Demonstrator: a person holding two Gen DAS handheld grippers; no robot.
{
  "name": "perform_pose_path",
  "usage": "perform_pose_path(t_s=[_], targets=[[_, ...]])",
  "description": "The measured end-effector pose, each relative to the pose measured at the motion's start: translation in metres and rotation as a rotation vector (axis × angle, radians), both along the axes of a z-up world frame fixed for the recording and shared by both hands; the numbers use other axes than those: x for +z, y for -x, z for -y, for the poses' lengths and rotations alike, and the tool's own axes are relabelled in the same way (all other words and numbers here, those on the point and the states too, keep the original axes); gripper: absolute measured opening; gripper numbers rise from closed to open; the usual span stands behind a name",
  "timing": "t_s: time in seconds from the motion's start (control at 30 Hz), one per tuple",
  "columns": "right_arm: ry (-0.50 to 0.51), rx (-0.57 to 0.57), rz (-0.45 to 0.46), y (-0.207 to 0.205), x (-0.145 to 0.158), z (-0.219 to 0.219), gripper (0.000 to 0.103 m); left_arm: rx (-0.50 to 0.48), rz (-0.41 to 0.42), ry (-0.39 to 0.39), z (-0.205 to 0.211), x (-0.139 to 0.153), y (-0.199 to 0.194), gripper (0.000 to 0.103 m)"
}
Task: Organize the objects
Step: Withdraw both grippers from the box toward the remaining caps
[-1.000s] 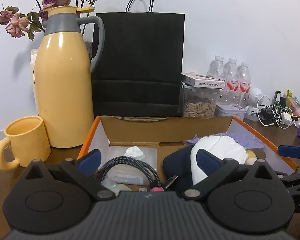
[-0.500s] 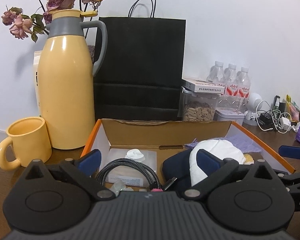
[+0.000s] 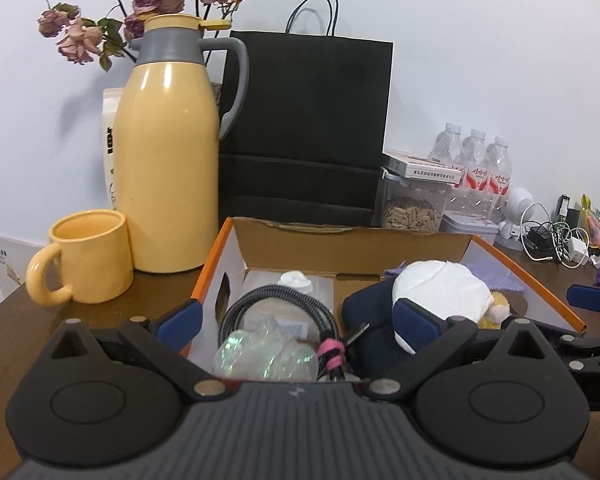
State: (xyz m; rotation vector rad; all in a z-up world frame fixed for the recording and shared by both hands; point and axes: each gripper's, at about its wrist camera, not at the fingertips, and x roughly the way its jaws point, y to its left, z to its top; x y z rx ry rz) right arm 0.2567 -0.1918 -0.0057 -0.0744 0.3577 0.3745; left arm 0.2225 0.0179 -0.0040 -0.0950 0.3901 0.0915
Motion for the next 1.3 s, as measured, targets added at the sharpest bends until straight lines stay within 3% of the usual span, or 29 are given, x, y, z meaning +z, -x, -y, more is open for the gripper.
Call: perform_pose_path(t_s=[0.8, 1.3], targets=[[0.009, -0.010, -0.036, 0.081, -0.012, -0.005, 0.103, 0.036, -0.086, 0.035, -0.014, -0.012, 0.075, 0.103], [0.082, 0.020, -0.117, 0.102, -0.032, -0.019, 0.103, 0.054, -0.194, 0.061, -0.032, -0.030, 0.092, 0.103]])
